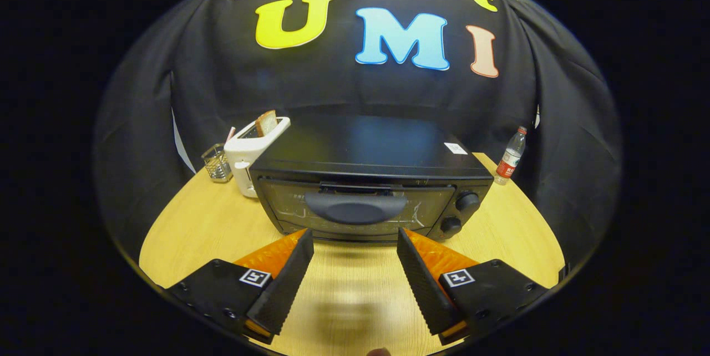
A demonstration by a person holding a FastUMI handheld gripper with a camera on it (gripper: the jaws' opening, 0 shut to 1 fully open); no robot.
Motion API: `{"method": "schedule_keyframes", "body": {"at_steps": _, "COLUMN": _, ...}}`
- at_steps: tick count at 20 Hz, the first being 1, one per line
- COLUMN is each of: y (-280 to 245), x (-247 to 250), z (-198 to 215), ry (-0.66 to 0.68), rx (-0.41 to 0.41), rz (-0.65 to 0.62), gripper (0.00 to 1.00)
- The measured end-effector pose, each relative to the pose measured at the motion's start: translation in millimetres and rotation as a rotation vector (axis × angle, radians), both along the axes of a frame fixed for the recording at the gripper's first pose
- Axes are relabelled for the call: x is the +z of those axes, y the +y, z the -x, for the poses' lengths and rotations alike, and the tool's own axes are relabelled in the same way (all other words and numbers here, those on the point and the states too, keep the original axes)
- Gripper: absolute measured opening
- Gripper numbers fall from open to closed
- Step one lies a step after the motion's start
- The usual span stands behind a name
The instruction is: Open the toaster oven, put the food inside, and close the toaster oven door.
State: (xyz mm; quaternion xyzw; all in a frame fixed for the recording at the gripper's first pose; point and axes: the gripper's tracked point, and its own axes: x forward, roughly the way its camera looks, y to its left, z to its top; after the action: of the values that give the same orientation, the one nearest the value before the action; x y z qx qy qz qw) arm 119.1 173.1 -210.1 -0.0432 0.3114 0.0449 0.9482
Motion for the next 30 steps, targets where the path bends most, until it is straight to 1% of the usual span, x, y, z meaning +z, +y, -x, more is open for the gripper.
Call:
{"method": "schedule_keyframes", "body": {"at_steps": 5, "y": -18, "x": 44, "z": 15, "ry": -0.121, "rx": 0.034, "rz": -0.021, "gripper": 0.97}}
{"method": "schedule_keyframes", "body": {"at_steps": 7, "y": -34, "x": 65, "z": 25, "ry": -0.176, "rx": 0.029, "rz": -0.025, "gripper": 0.96}}
{"method": "schedule_keyframes", "body": {"at_steps": 10, "y": -61, "x": 96, "z": 43, "ry": -0.246, "rx": 0.013, "rz": -0.033, "gripper": 0.97}}
{"method": "schedule_keyframes", "body": {"at_steps": 16, "y": -123, "x": 148, "z": 81, "ry": -0.356, "rx": -0.05, "rz": -0.028, "gripper": 0.96}}
{"method": "schedule_keyframes", "body": {"at_steps": 25, "y": -191, "x": 183, "z": 142, "ry": -0.45, "rx": -0.112, "rz": 0.042, "gripper": 0.96}}
{"method": "schedule_keyframes", "body": {"at_steps": 28, "y": -201, "x": 188, "z": 155, "ry": -0.472, "rx": -0.13, "rz": 0.029, "gripper": 0.96}}
{"method": "schedule_keyframes", "body": {"at_steps": 30, "y": -204, "x": 189, "z": 160, "ry": -0.485, "rx": -0.126, "rz": 0.015, "gripper": 0.96}}
